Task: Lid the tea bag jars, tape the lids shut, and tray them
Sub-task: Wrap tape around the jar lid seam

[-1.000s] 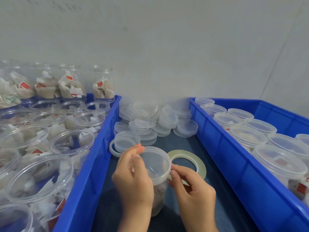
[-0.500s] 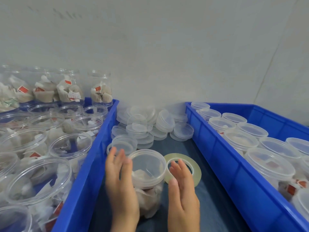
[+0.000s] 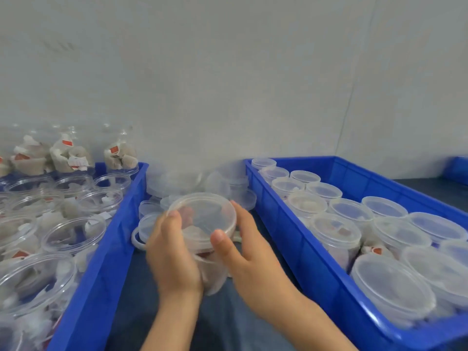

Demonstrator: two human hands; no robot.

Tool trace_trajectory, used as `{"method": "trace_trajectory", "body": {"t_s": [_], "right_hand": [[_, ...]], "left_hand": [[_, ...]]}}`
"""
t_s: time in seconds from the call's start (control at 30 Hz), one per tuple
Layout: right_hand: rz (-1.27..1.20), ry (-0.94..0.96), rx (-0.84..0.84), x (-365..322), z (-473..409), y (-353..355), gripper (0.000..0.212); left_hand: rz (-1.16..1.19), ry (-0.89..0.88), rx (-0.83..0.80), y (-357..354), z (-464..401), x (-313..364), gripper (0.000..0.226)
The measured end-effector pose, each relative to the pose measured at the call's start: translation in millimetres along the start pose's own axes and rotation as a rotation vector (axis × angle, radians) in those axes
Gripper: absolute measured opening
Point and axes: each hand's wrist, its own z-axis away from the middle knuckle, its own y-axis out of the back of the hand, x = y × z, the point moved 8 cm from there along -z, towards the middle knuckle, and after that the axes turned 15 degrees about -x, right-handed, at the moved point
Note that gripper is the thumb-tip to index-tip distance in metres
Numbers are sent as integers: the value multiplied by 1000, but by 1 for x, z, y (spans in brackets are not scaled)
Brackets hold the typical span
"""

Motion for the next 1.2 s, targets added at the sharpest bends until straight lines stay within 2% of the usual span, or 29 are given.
{"method": "trace_trajectory", "body": {"t_s": [0.07, 0.17, 0.23, 0.3, 0.4, 0.53, 0.63, 0.73, 0.87, 1.0, 1.1, 1.2], "right_hand": [[40, -36, 8, -22, 3, 27, 31], [102, -127, -10, -49, 15, 62, 61], [279, -128, 8, -70, 28, 81, 76], [354, -98, 123, -87, 41, 106, 79], [334, -120, 275, -98, 45, 158, 79], [402, -165, 327, -93, 26, 234, 78], [462, -225, 348, -75, 15, 286, 78], [655, -290, 393, -53, 6, 336, 83], [783, -335, 418, -14, 1, 379, 64], [757, -461, 397, 50, 7, 403, 68], [757, -545, 346, 100, 17, 399, 67], [714, -591, 292, 136, 26, 390, 66]], "left_hand": [[0, 0, -74, -26, 3, 18, 31], [4, 21, -176, -64, 7, 43, 22], [32, 39, -268, -89, 11, 57, 29], [20, 42, -393, -120, 16, 72, 41], [-128, -15, -501, -170, 9, 93, 48], [-495, -169, -569, -244, -27, 96, 50], [-617, -209, -656, -301, -52, 77, 50], [-726, -252, -746, -355, -65, 52, 43], [-651, -145, -863, -401, -72, 4, 33], [-705, -15, -1024, -423, -72, -58, 32], [-871, 60, -1104, -422, -70, -102, 49], [-1122, -31, -1167, -418, -66, -131, 54]]}}
